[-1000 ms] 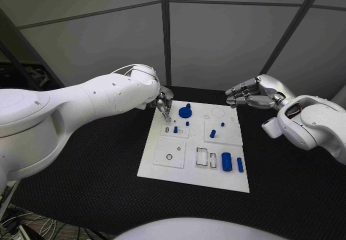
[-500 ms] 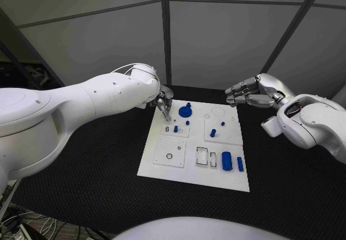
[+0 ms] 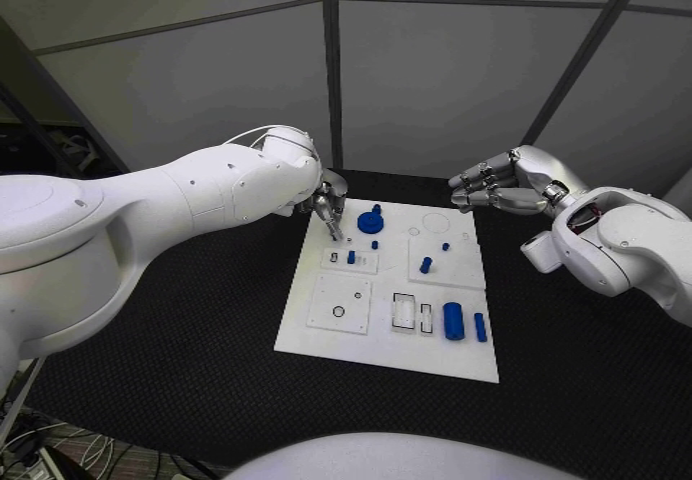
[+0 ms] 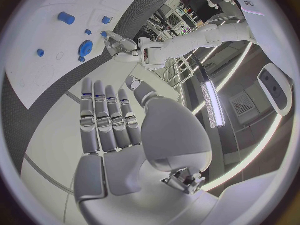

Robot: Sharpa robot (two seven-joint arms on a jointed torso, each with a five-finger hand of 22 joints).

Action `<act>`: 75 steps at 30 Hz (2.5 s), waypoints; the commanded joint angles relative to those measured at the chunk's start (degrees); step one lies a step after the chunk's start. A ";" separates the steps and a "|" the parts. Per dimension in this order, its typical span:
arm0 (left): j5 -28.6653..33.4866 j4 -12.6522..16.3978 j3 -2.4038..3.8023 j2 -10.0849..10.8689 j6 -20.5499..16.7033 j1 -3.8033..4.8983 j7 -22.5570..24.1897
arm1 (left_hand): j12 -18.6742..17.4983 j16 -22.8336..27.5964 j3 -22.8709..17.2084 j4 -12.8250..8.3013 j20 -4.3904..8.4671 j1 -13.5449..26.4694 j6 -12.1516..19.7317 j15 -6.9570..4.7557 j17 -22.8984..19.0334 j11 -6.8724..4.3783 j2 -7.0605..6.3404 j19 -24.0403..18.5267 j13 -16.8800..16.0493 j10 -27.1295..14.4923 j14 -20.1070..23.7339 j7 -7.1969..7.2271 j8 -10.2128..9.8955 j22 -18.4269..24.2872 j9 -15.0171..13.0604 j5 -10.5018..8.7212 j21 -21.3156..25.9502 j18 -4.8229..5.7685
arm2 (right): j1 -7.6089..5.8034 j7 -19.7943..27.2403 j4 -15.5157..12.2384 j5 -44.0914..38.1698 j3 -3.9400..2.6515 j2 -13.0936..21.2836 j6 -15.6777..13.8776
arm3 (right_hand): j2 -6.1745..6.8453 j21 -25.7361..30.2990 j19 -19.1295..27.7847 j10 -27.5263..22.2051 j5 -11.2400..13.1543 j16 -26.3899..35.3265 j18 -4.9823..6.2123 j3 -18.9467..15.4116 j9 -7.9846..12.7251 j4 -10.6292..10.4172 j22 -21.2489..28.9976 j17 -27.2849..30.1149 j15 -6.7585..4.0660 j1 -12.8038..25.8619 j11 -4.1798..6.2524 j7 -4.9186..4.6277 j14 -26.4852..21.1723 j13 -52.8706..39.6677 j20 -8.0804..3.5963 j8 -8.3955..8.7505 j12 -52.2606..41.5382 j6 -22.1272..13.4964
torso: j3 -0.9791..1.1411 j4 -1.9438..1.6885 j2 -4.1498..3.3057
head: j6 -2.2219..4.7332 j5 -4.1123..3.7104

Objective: Assemble the parts on the task board

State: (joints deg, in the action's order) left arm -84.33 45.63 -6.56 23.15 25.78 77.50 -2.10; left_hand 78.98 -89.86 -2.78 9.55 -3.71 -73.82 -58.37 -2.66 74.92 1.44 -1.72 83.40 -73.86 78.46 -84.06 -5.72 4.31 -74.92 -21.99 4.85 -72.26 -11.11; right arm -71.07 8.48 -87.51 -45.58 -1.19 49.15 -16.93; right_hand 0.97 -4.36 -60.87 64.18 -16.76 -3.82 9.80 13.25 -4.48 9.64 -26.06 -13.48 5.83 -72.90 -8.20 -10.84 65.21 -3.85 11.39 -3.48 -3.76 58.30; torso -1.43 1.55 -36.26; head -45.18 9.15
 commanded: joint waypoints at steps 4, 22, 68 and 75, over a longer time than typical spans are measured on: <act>-0.31 -0.11 0.02 -0.24 0.60 0.08 -0.12 | -0.05 -0.14 -0.41 0.04 -0.29 -0.15 -0.32 0.38 15.08 -0.03 0.81 -0.06 -0.11 0.39 -5.94 -0.02 0.18 -8.12 0.10 0.22 -0.42 7.46 | -0.14 0.72 0.01 -0.09 -0.07 -0.09 -0.32 | 0.60 0.20 -0.29 -0.44 -0.27 0.30 0.36 -0.11 0.06 -0.31 0.05 0.05 0.20 0.01 -0.13 -0.03 -0.13 0.09 0.10 -0.11 0.14 -0.31 | -0.01 0.06 0.00 | -0.10 -0.12; -0.29 0.03 0.03 -0.33 2.14 0.08 2.06 | -0.67 -0.14 -4.90 -5.58 0.21 -5.73 -3.06 -0.24 15.08 -0.97 6.92 -0.21 -0.40 0.44 -5.94 1.09 0.81 -8.53 -0.88 0.13 -0.54 7.45 | -0.14 0.57 0.29 -0.10 -0.07 -0.46 0.03 | 0.55 0.34 -0.38 -0.45 -0.30 0.28 0.38 -0.02 0.06 -0.45 0.29 0.24 0.19 -0.18 -0.12 -0.02 -0.12 0.08 0.10 -0.15 0.10 -0.29 | 0.03 0.04 -0.02 | -0.50 -0.09; 28.81 13.68 -0.07 10.25 -11.81 0.80 -16.45 | -1.10 -0.14 -35.31 -20.78 1.59 16.48 -7.84 -1.64 15.08 -2.66 2.95 0.76 -2.79 3.23 -5.94 2.89 5.59 -10.18 -17.28 21.03 -2.07 7.82 | -0.15 0.04 0.59 -0.12 -0.06 0.71 0.63 | 0.67 0.46 -0.51 -0.44 -0.32 0.26 0.39 0.02 0.08 -0.56 0.55 0.44 0.17 -0.39 -0.10 0.00 -0.07 0.08 0.09 -0.15 0.08 -0.29 | 0.28 -1.32 0.38 | -1.24 0.29; 32.95 21.05 -0.20 15.03 -21.58 0.48 -21.71 | -0.14 -0.14 -35.72 -21.35 1.73 17.50 -8.47 -1.80 15.08 -2.87 2.57 1.09 -3.86 4.07 -5.94 3.20 5.92 -10.43 -18.15 21.47 -2.72 7.94 | -0.15 -0.06 0.81 -0.12 -0.05 1.07 0.58 | 0.67 0.46 -0.51 -0.44 -0.32 0.26 0.39 0.02 0.08 -0.56 0.55 0.44 0.17 -0.39 -0.10 0.00 -0.07 0.08 0.09 -0.15 0.08 -0.29 | 0.69 -2.06 0.72 | -1.68 0.18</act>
State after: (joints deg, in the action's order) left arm -55.65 65.58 -6.74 37.68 12.22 78.02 -18.83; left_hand 78.66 -89.86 -32.37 -17.61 -2.36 -56.44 -63.71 -4.02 74.91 -0.33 0.68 83.92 -74.94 81.22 -84.16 -5.33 10.05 -74.91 -32.93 26.20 -74.70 -2.65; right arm -71.08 8.23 -86.71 -45.63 -1.18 50.15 -16.56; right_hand 1.27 -4.15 -61.05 64.18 -16.76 -3.81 9.80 13.24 -4.46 9.34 -25.56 -13.09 5.83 -73.20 -8.20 -10.84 65.21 -3.86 11.58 -3.48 -3.76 58.30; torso -0.96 -0.10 -35.74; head -46.76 9.45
